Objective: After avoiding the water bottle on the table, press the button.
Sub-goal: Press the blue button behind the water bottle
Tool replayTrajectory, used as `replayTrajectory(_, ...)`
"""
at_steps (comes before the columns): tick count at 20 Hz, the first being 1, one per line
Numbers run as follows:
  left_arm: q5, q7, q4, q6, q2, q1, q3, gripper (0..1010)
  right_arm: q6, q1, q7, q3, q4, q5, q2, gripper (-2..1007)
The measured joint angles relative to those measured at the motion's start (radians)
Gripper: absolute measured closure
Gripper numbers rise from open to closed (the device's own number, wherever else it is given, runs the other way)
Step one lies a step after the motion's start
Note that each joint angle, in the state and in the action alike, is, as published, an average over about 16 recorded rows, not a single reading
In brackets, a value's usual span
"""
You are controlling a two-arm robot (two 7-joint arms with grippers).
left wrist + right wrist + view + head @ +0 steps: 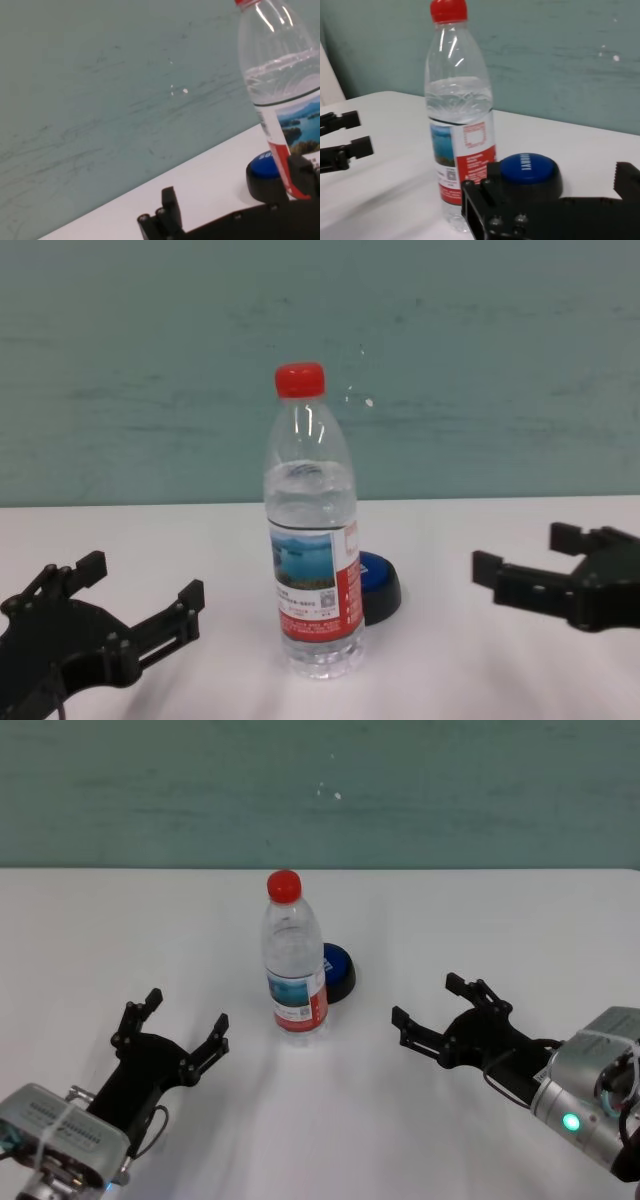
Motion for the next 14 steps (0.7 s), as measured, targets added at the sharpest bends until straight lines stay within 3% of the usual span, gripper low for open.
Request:
replayTrajectory(7, 0.000, 0.000, 0.000, 0.000, 0.000, 0.000, 0.000, 10, 0.024, -0.038, -0.025, 0.028, -0.049, -0.007, 0.023, 1)
replayTrajectory(14, 0.000, 0.000, 0.000, 0.000, 0.000, 0.000, 0.000, 10, 0.030, -0.062, -0.042, 0.049, -0.074, -0.015, 0.026, 1)
